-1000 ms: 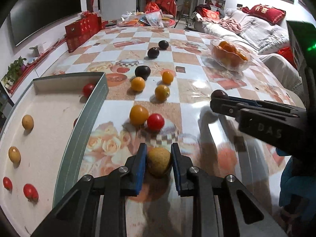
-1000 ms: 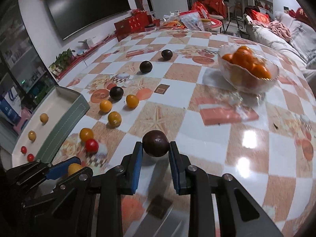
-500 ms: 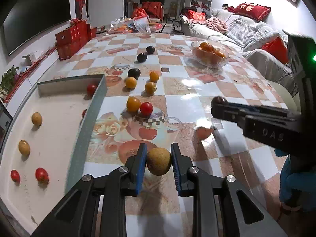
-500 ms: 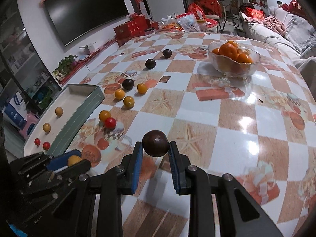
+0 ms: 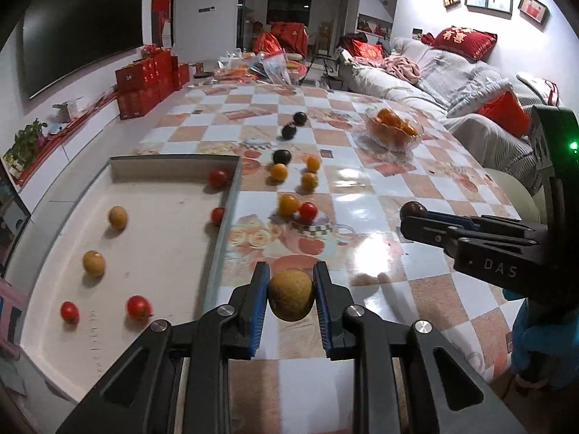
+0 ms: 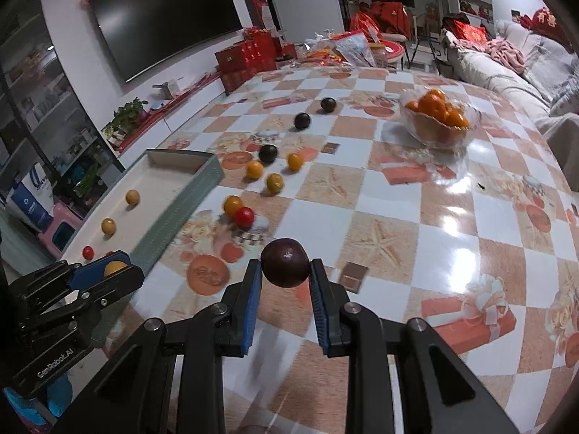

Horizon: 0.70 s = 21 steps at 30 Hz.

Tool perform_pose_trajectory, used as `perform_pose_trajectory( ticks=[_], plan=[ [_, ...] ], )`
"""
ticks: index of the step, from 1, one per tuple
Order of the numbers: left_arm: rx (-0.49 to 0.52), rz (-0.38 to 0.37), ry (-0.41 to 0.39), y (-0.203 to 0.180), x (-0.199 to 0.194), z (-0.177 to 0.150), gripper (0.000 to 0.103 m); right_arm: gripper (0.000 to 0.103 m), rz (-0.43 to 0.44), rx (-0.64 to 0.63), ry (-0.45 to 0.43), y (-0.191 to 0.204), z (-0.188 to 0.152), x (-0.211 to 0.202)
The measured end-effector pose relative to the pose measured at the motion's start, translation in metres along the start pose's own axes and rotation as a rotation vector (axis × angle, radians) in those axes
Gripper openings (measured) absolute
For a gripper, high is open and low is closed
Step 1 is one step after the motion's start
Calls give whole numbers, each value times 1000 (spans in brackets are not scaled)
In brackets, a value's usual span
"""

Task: Organize fruits
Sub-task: 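Carry the brown fruit and dark plum over the white tray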

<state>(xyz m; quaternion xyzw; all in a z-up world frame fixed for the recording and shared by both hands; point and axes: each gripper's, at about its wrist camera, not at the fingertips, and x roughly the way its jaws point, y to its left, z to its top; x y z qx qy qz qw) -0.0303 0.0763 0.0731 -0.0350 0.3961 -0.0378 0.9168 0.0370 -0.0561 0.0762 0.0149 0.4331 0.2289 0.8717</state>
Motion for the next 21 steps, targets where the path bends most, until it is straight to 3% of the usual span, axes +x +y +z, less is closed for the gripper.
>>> perform_pose_trajectory(
  ticks=[21],
  plan=[
    [-149,133,-44,115,-29,-22,26,29,93,-144,33,114,19,22]
  ],
)
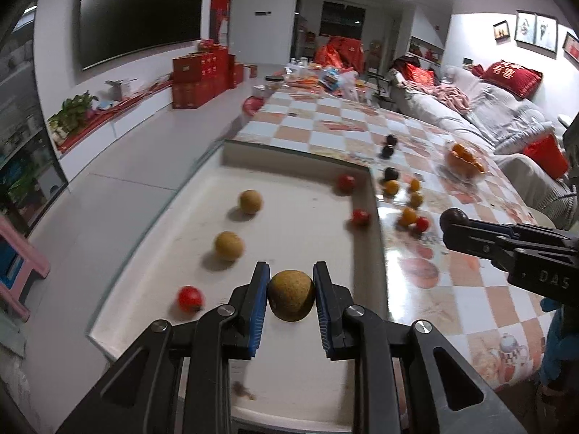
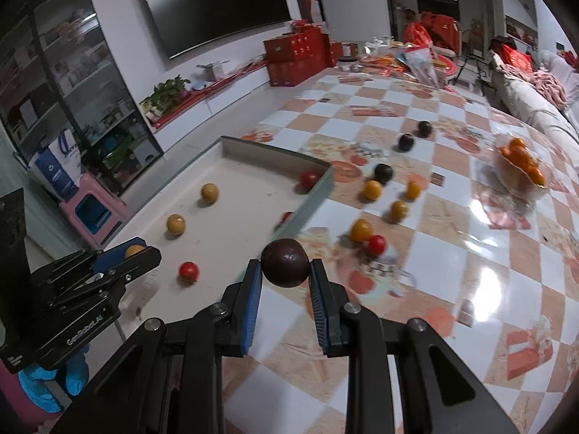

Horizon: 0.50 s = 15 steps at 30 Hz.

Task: Organize fruits
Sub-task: 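Carry the brown fruit and dark plum over the white tray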

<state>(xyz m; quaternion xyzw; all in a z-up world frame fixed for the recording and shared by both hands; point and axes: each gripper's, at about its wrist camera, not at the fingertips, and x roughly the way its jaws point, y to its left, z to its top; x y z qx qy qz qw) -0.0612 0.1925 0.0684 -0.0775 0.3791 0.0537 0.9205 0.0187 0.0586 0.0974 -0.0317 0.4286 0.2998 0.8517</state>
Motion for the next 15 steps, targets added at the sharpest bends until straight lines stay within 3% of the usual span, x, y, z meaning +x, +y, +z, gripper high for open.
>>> perform_pose_trajectory(
  ticks=[15],
  plan=[
    [-27,31,74,35,22,-12,26,29,44,-67,67,53,10,47]
  ],
)
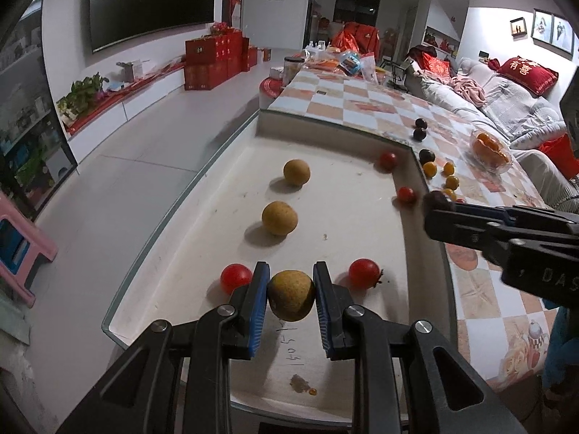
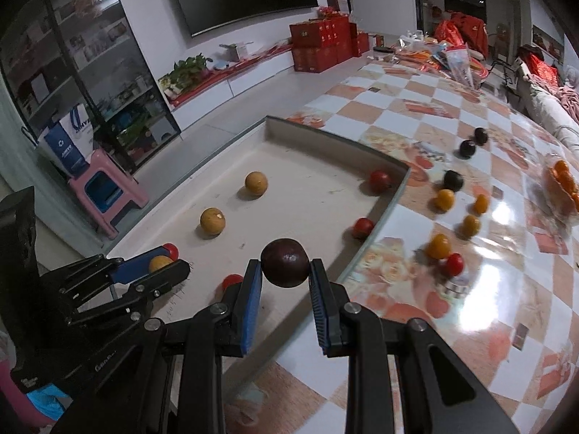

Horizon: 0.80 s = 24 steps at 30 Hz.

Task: Organize fruits
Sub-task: 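Carry the brown fruit and dark plum over the white tray, then open both tools to drop the fruits into the tray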

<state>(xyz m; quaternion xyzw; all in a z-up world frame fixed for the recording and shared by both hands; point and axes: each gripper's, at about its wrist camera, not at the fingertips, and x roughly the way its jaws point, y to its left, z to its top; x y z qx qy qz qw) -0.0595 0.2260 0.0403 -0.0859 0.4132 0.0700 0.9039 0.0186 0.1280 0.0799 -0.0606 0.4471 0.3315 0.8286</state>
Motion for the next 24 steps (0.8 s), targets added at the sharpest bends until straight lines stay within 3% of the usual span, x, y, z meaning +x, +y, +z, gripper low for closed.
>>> perform_pose_trajectory(
  ticks=[21,23,24],
  plan=[
    [50,27,67,-3,20,-1,28,32,4,-22,114,13,5,49],
    [53,14,70,-4,20,-1,60,38,18,-13,114,11,6,50],
    [46,13,59,-5,18,-1,85,46,27,-11,111,11,6,49]
  ],
)
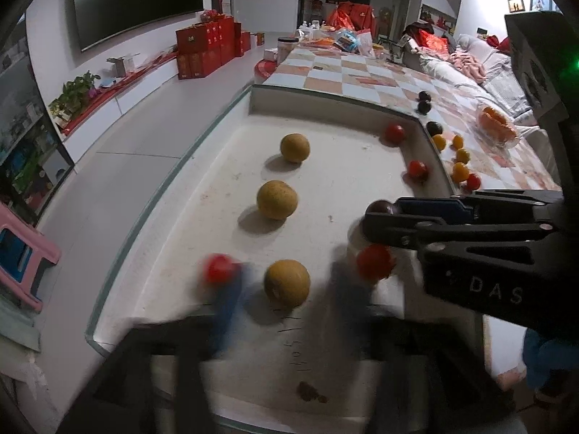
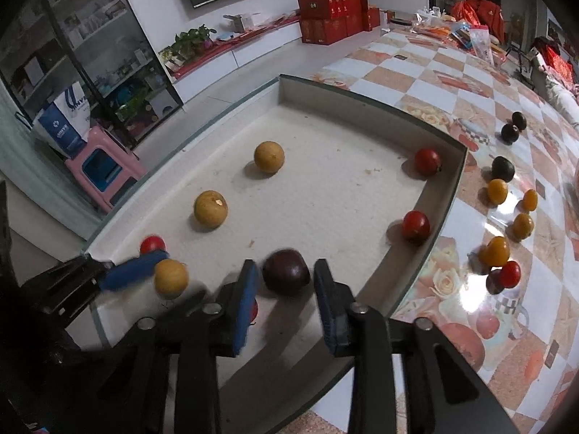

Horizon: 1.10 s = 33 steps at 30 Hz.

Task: Organize fruits
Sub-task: 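Open both tools to drop the fruits into the tray, then move both open tools back toward the fruit cluster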

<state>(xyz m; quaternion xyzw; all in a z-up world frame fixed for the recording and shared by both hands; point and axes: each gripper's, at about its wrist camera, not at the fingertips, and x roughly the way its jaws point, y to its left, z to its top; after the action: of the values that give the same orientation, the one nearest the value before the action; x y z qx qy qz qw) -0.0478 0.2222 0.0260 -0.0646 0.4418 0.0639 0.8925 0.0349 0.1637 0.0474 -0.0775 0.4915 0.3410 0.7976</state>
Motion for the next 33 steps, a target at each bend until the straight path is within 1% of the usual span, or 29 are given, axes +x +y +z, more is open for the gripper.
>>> perform_pose_trajectory(
  ticks=[1,3,5,7,8,11,13,14,20,24,29,32,33],
  plan=[
    [-6,6,-20,0,-3,-1,86,51,1,-3,-5,1,0,-1],
    [4,1,-31,-1,-7,0,86,69,0,-10,-14,3,2,-3],
    [1,8,-28,-1,-7,1,86,74,4,-6,-19,4,3,-4],
    [-4,10,-26,0,-9,2,86,76,9,6,-27,2,3,-6],
    [-7,13,-26,0,-9,2,86,81,13,14,-34,1,4,-9],
    [-4,23,-27,-2,-11,3,86,87,25,34,-74,-3,6,-22],
    [2,28,-30,-5,-13,5,86,100,29,44,-95,-6,7,-30],
    [4,26,-32,-7,-15,5,86,103,29,50,-116,-8,7,-37],
    [28,5,-59,-23,-27,10,86,103,4,84,-161,-31,2,-61],
    [62,-18,-73,-41,-34,12,86,103,-35,147,-167,-61,-8,-71],
    [109,-43,-71,-66,-37,12,86,103,-59,232,-157,-100,-27,-79],
    [138,-57,-72,-82,-39,12,86,103,-107,264,-154,-124,-39,-86],
    [151,-62,-72,-89,-39,13,86,103,-137,277,-144,-134,-45,-89]
  ],
)
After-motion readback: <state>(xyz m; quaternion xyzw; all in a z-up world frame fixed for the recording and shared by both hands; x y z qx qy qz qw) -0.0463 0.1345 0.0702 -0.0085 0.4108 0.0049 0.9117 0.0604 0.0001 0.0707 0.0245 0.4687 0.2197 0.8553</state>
